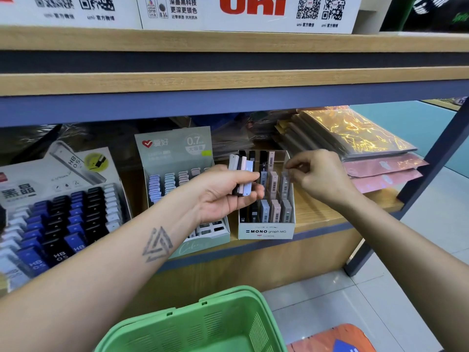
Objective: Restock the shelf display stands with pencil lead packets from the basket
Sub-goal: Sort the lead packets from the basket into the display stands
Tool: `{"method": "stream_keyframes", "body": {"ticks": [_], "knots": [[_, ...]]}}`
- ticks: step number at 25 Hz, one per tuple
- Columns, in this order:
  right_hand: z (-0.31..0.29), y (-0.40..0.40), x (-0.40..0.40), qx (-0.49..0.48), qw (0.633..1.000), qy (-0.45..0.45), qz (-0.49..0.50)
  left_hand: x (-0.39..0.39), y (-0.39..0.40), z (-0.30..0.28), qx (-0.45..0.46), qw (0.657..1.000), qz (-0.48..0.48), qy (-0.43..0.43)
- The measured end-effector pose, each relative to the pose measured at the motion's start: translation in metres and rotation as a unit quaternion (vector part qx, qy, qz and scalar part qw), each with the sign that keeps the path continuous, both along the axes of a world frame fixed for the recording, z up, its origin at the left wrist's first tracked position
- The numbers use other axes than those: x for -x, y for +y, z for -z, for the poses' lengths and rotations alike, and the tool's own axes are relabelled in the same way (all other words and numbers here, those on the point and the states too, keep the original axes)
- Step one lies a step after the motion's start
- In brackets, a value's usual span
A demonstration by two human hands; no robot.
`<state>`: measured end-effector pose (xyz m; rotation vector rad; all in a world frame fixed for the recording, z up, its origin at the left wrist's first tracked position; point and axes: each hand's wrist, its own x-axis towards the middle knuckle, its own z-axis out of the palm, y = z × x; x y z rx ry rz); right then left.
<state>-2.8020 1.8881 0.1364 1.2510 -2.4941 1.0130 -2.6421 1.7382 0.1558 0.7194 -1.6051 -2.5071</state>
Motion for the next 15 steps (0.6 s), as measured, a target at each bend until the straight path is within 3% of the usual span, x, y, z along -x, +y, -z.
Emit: {"method": "stream_keyframes", "body": {"ticks": [1, 3, 4, 6, 10, 12, 13, 15], "knots": [[-0.004, -0.003, -0.004, 0.040, 0.996, -0.075, -0.030, -0.001, 0.000, 0.000, -0.016, 1.000, -0.003, 0.003], [-0.011, -0.009, -0.015, 0.092, 0.955, -0.257, -0.118, -0.002, 0.000, -0.001, -0.043, 0.999, -0.001, 0.015], [-0.012, -0.012, -0.019, 0.091, 0.935, -0.306, -0.152, -0.003, 0.001, -0.002, -0.051, 0.998, 0.009, 0.024], [-0.012, -0.017, -0.023, 0.079, 0.920, -0.338, -0.185, -0.005, 0.003, -0.003, -0.050, 0.998, 0.032, 0.031], [-0.012, -0.023, -0.020, 0.146, 0.894, -0.396, -0.153, -0.008, -0.001, -0.004, -0.047, 0.998, 0.049, 0.015], [-0.012, -0.022, -0.017, 0.157, 0.901, -0.376, -0.149, -0.008, -0.005, -0.004, -0.002, 0.999, 0.040, -0.002], [-0.012, -0.022, -0.016, 0.140, 0.922, -0.328, -0.150, -0.008, -0.007, -0.005, 0.019, 0.999, 0.033, -0.006], [-0.013, -0.022, -0.015, 0.063, 0.973, -0.151, -0.160, -0.005, -0.009, -0.007, 0.037, 0.999, 0.011, 0.002]]}}
